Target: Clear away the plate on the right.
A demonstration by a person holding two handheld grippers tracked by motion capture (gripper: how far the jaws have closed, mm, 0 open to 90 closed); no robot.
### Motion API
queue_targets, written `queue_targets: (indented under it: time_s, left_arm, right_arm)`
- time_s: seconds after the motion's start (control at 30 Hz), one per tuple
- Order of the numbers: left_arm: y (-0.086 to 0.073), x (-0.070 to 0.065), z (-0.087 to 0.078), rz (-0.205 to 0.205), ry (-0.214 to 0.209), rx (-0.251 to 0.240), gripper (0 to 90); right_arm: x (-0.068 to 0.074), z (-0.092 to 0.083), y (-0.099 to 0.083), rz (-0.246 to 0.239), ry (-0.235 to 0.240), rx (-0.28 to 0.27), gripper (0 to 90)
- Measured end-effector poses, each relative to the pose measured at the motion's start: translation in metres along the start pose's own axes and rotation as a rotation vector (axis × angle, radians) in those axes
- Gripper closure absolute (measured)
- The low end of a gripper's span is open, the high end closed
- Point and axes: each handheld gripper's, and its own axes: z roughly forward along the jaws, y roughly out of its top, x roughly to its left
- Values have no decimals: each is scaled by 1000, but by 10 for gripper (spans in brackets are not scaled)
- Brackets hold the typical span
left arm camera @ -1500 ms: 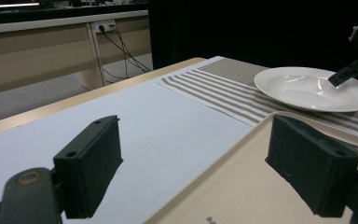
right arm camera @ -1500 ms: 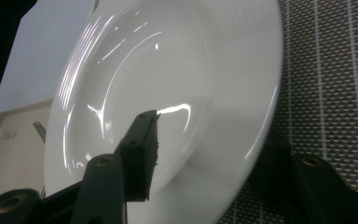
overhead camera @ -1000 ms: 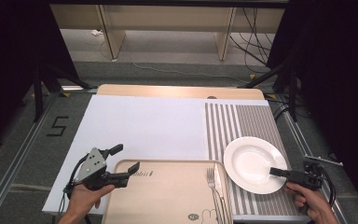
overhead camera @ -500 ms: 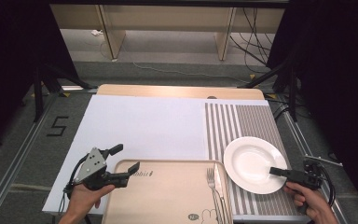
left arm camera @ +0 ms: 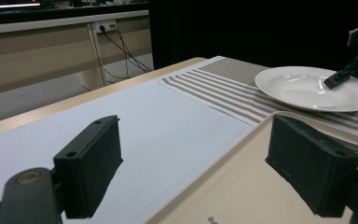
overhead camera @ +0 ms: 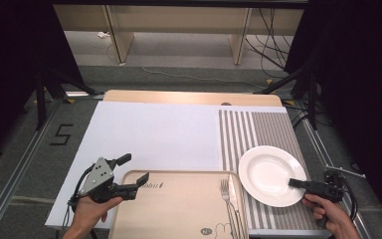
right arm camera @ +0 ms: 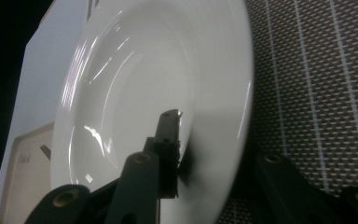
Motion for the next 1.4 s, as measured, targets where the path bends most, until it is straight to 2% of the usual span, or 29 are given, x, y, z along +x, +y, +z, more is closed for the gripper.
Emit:
queue_targets:
  time_s: [0.07, 0.17, 0.37, 0.43, 0.5, 0.53, 0.57, 0.6, 0.67, 0.77, 0.93, 0.97, 1.1, 1.17, 1.2, 1.27, 1.33, 1.37, 1.4]
  left_arm:
    - [0, 0, 0, -1, 0, 0, 169]
    - [0, 1, 0, -2, -4, -9, 169]
    - [0, 0, 0, -1, 1, -1, 169]
    - [0, 0, 0, -1, 1, 0, 169]
    - [0, 0, 0, -1, 0, 0, 169]
    - [0, 0, 0, 0, 0, 0, 169]
    - [0, 0, 1, -2, -6, -10, 169]
    - [0, 0, 0, 0, 0, -2, 169]
    - [0, 0, -1, 0, 1, -1, 169]
    - [0, 0, 0, 1, 0, -1, 169]
    - [0, 0, 0, -1, -4, -7, 169]
    - [0, 0, -1, 0, 0, 1, 169]
    - [0, 0, -1, 1, 1, 0, 173]
    - [0, 0, -1, 1, 1, 0, 174]
    - [0, 0, 0, 0, -6, -8, 176]
    - [0, 0, 0, 3, 0, 4, 182]
    - [0, 0, 0, 2, -2, 2, 182]
    - [0, 0, 0, 0, -6, -7, 182]
    - [0, 0, 0, 3, 0, 0, 182]
  right_arm:
    - [1, 1, 0, 6, -5, -11, 723]
    - [1, 1, 0, -23, -7, -15, 722]
    - [2, -2, 0, -28, 28, -9, 745]
    - [6, -3, 0, -2, 40, -16, 757]
    - [8, -5, 1, -18, 53, -25, 768]
    - [8, -6, 1, -29, 44, -18, 769]
    - [10, -6, 1, -17, 49, -22, 772]
    - [11, -6, 1, -26, 40, -20, 777]
    - [11, -6, 1, -27, 51, -29, 788]
    - [15, -7, 2, -17, 45, -37, 799]
    - [15, -7, 2, 3, 73, -46, 820]
    - [14, -7, 2, -9, 68, -43, 822]
    - [14, -7, 3, 0, 56, -44, 823]
    - [15, -8, 3, 5, 70, -45, 824]
    - [16, -8, 3, 5, 54, -46, 824]
    - [18, -8, 2, -1, 55, -49, 825]
    - [19, -8, 3, 22, 53, -56, 825]
    - [18, -8, 2, 11, 46, -56, 825]
    - [18, -9, 2, 22, 54, -66, 825]
